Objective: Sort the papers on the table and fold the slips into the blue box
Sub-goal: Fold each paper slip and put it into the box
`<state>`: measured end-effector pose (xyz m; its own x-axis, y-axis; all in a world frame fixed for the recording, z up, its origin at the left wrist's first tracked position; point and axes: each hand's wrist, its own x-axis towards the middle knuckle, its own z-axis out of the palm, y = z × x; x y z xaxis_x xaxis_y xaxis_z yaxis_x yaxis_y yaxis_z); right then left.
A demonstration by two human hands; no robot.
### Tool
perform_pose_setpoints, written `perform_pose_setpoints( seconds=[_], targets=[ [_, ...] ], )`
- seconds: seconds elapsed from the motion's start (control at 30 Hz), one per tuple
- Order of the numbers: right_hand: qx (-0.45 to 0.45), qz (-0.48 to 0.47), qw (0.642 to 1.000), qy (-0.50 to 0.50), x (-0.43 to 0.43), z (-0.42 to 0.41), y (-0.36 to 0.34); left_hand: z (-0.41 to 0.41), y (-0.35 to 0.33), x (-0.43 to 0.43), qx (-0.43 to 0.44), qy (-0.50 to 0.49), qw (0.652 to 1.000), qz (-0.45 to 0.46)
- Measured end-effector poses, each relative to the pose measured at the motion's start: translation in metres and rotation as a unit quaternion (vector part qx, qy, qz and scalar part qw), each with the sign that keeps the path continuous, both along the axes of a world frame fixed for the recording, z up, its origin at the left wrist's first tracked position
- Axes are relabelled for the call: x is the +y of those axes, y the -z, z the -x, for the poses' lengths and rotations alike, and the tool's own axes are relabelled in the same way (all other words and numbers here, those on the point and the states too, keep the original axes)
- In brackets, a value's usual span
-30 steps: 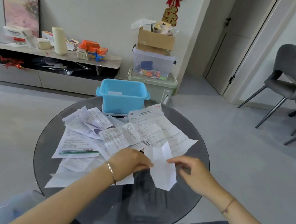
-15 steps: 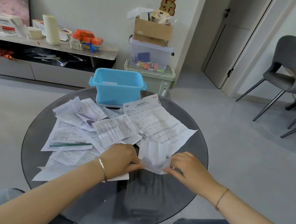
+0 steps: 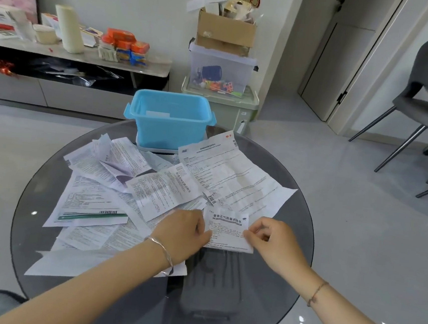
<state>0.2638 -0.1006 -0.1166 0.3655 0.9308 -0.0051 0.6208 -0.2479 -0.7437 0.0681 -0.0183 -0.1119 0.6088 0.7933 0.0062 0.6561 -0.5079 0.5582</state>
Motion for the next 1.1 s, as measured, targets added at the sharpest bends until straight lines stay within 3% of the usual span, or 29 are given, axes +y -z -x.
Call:
perform_pose_setpoints(
  seconds=[0.1, 0.23, 0.47, 0.67, 0.7, 0.83, 0.93, 1.0, 1.1],
  targets=[
    [-0.022, 0.009, 1.0, 0.012, 0.002, 0.0, 0.001, -0.001, 0.002, -0.008, 0.024, 0.019, 0.995, -0.093],
    [-0.037, 0.02, 0.999, 0.013, 0.004, 0.001, 0.0, -0.002, 0.014, -0.013, 0.028, 0.152, 0.958, -0.241],
    [-0.034, 0.014, 0.999, 0.023, 0.005, 0.002, 0.0, 0.009, 0.022, -0.028, 0.179, 0.19, 0.953, -0.153],
    [-0.046, 0.017, 0.998, 0.028, 0.006, 0.002, 0.001, 0.011, 0.009, -0.03, 0.186, 0.203, 0.954, -0.118],
    [-0.048, 0.015, 0.998, 0.029, 0.006, 0.002, 0.001, 0.012, 0.012, -0.03, 0.179, 0.21, 0.95, -0.144],
    [-0.057, 0.002, 0.998, 0.024, 0.003, 0.003, 0.001, 0.01, 0.016, -0.035, 0.231, 0.201, 0.945, -0.117],
    [-0.178, -0.05, 0.983, 0.001, -0.005, 0.008, -0.001, 0.009, 0.021, -0.034, 0.153, 0.203, 0.957, -0.142],
    [-0.282, -0.112, 0.952, -0.049, -0.013, 0.015, 0.001, 0.008, 0.017, -0.033, 0.155, 0.206, 0.959, -0.12],
    [-0.336, -0.162, 0.917, -0.14, -0.024, 0.02, 0.012, 0.007, 0.014, -0.034, 0.164, 0.209, 0.957, -0.112]
  ],
)
